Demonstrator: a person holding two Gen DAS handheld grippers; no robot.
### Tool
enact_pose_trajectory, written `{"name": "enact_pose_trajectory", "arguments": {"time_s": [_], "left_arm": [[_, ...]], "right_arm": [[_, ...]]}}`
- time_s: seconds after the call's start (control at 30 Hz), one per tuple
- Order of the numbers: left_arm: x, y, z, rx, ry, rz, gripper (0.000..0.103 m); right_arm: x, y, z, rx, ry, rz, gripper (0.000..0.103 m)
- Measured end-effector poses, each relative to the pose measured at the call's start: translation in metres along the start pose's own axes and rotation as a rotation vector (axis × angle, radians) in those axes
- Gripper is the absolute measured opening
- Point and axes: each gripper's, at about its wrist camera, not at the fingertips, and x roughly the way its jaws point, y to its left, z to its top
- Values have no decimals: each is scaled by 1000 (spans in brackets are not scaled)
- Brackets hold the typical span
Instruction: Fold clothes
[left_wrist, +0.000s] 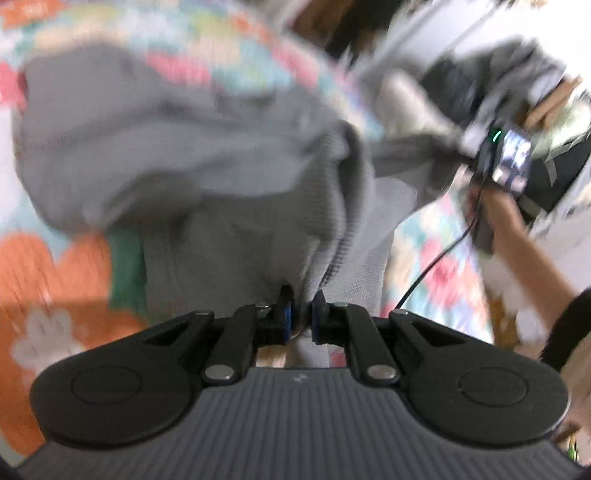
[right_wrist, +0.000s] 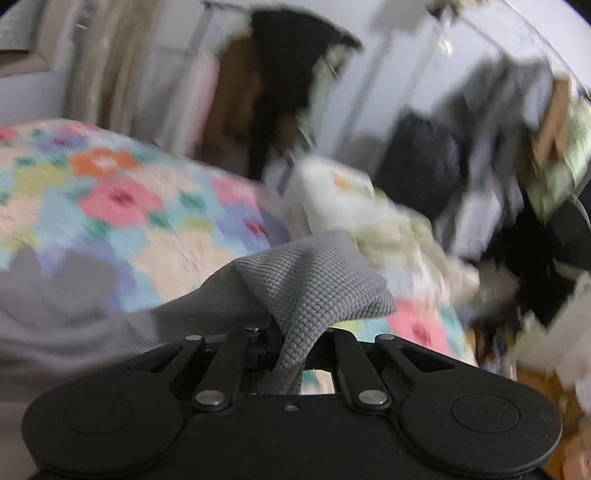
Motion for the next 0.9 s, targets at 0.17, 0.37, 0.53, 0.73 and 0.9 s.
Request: {"name": "enact_pose_trajectory", "arguments": {"time_s": [0.17,0.37,0.53,0.73,0.9], "left_arm": [[16,-1,-3,41,67,44,8],[3,-1,8,107,64,59,12],[-31,38,25,48,-54,155,27],[-63,90,41,-61,-207,346,29],[-90,103,55,-124,-345,282,29]], "right_arm": [[27,-8,-45,13,85,-47,10],[34,-30,-46,76,135,-114,32],[15,-58,-39,263,100,6,37],[-5,-33,-12,251,16,227,50],[18,45,-2,112,205,629,55]]}}
